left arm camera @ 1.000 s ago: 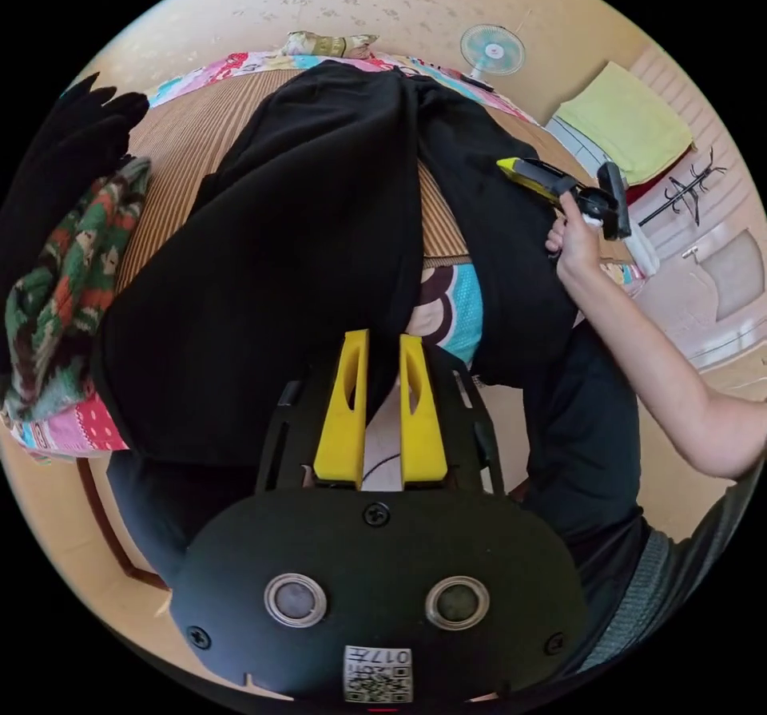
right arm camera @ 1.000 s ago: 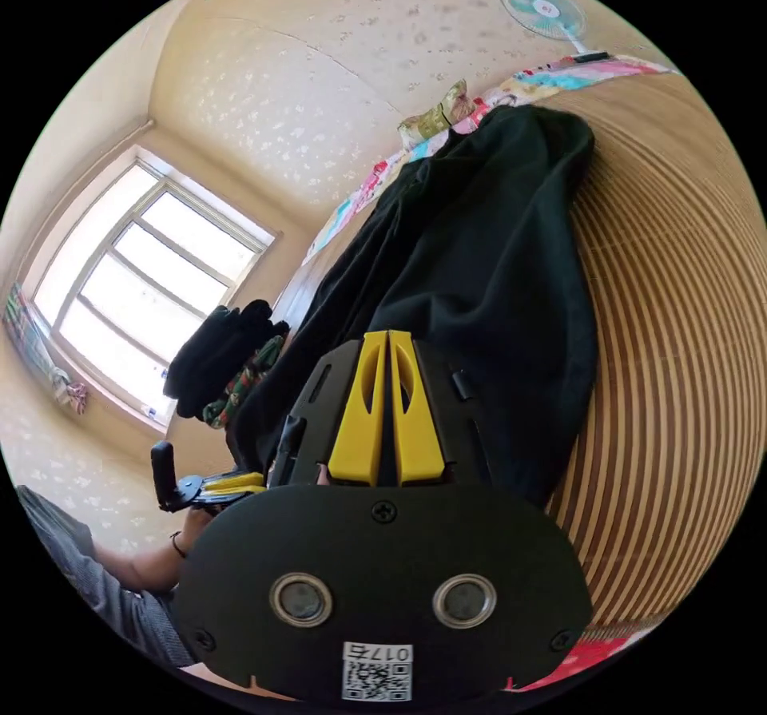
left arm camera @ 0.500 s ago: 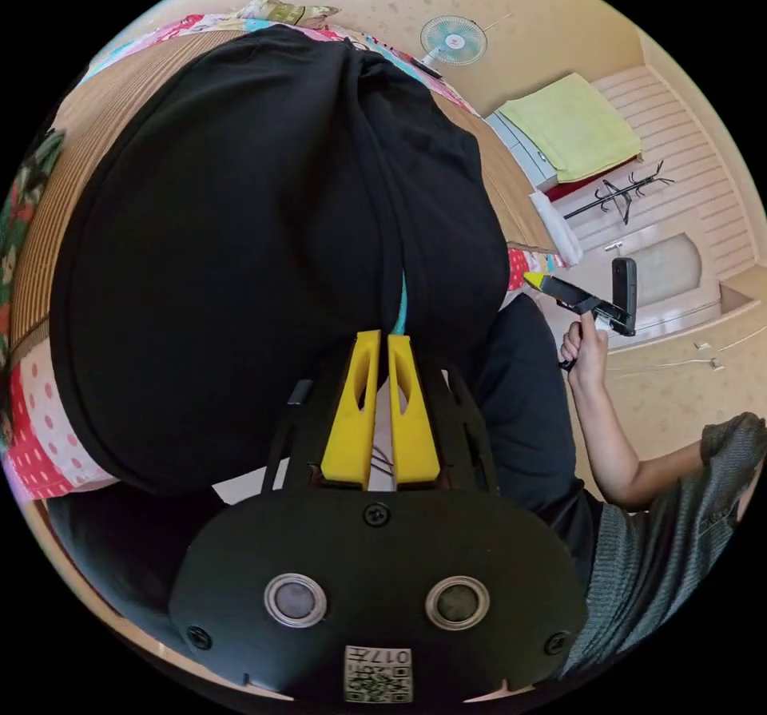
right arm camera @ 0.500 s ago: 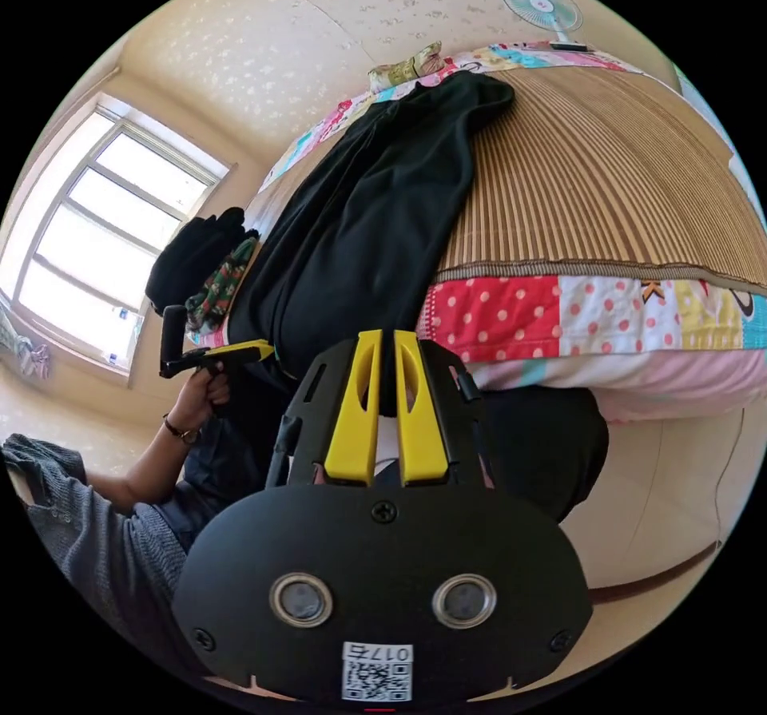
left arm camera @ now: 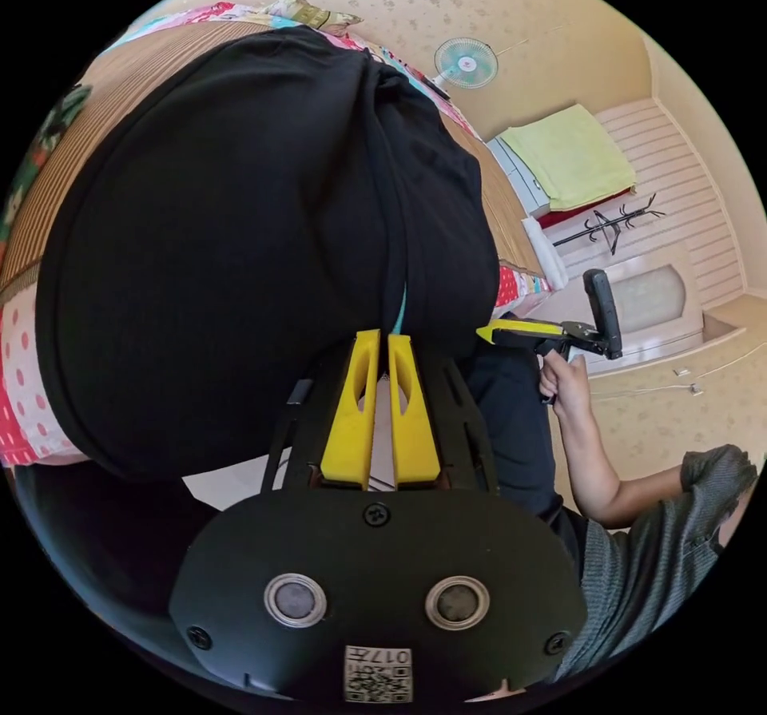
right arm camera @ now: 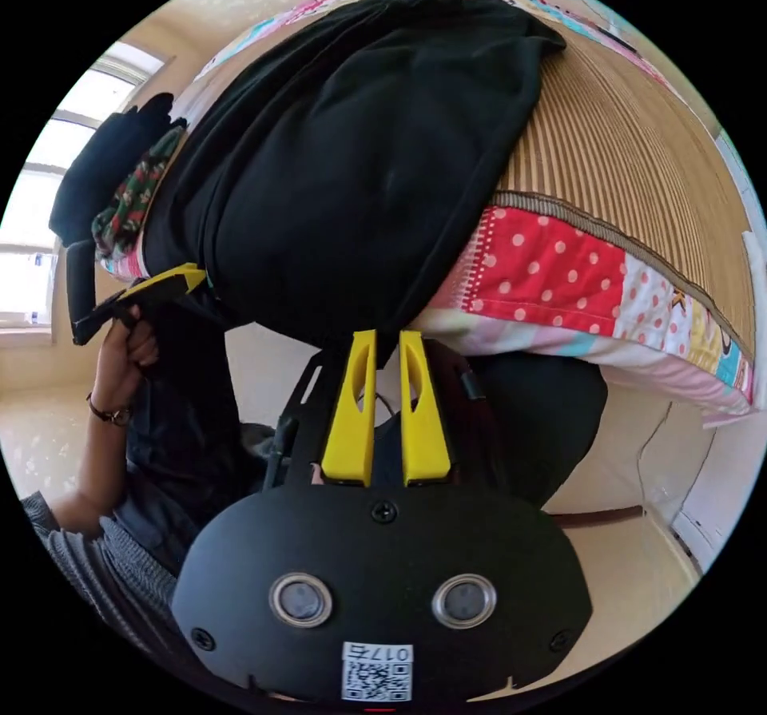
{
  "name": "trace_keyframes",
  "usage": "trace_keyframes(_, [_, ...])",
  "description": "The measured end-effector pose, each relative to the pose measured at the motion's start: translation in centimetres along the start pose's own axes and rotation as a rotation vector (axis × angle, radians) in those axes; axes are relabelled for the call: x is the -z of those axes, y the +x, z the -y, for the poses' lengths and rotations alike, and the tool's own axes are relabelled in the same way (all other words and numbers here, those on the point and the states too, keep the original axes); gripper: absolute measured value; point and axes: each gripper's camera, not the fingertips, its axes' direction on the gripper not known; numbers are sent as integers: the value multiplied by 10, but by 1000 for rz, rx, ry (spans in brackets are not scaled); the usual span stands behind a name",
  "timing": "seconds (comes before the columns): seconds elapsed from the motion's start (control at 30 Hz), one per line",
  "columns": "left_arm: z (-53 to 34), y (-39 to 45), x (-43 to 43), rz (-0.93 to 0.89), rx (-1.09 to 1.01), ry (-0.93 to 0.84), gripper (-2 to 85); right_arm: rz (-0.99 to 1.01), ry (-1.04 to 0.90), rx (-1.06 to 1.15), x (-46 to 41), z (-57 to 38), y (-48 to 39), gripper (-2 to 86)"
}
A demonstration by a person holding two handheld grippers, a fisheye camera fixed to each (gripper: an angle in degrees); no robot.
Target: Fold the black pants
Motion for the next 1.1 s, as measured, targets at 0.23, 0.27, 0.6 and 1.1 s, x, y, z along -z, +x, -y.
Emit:
trace_keyframes(0.23, [14,-4,29,-127,-53,-78,-1,947,379,50,96,-69,132,24])
trace_keyframes(0.27, [15,-6,31,-195,-51,-73,-1,1022,435,77,113,-81,154,22])
trace_keyframes(0.6, [-2,6,-3,-258,-90,-217,63,791,527,-204,180,-157,255,19])
trace_keyframes(1.1, [-3,63,120,-456,-237,220,126,1388,197,188,90,-26,142,21])
